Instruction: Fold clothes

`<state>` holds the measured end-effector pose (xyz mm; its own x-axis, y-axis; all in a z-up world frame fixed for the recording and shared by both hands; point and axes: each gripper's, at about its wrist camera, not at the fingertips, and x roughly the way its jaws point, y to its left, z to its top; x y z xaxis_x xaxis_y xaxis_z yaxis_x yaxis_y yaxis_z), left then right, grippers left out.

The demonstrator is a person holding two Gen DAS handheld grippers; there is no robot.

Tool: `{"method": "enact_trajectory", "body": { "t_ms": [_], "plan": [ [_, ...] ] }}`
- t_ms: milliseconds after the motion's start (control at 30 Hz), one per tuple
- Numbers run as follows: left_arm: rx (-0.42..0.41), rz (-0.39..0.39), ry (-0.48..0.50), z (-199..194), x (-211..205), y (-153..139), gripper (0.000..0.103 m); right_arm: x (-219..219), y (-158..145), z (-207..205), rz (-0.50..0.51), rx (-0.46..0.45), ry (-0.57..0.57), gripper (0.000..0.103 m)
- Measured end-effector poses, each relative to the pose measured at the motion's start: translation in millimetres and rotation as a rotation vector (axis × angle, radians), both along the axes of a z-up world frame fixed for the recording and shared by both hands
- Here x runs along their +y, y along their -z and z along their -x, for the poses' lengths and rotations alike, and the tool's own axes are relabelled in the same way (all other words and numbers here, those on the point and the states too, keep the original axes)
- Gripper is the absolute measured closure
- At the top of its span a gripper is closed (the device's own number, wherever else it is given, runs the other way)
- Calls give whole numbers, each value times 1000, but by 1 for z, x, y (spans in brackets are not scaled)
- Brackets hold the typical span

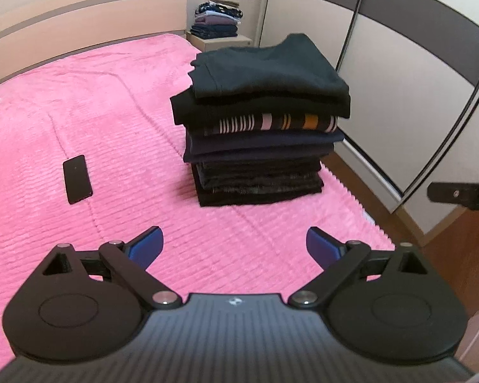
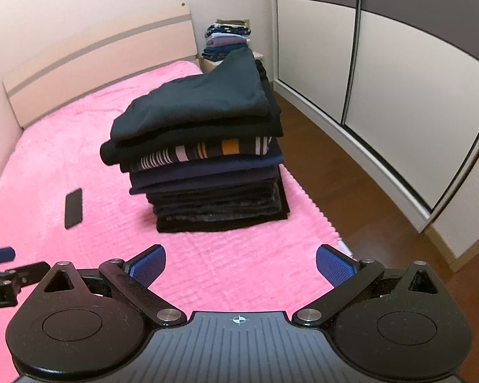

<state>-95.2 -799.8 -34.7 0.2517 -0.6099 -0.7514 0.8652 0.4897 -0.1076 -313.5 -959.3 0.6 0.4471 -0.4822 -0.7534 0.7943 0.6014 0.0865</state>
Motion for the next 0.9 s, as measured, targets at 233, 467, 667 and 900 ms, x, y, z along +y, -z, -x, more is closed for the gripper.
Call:
{"method": "enact_trajectory", "body": {
  "t_ms": [233, 467, 667, 900],
  "plan": [
    [1, 7, -69, 10, -10, -4, 8, -15, -1, 5, -1, 10, -36, 0],
    [-29, -9, -139, 27, -30, -9, 8, -42, -7, 11, 7, -8, -90, 0],
    [-41, -28, -171, 38, -42, -11, 8, -59, -3, 14, -20, -9, -123, 0],
    [-41, -37, -181, 42, -53, -16, 8, -68, -4, 16, -21, -28, -153, 0]
  ]
}}
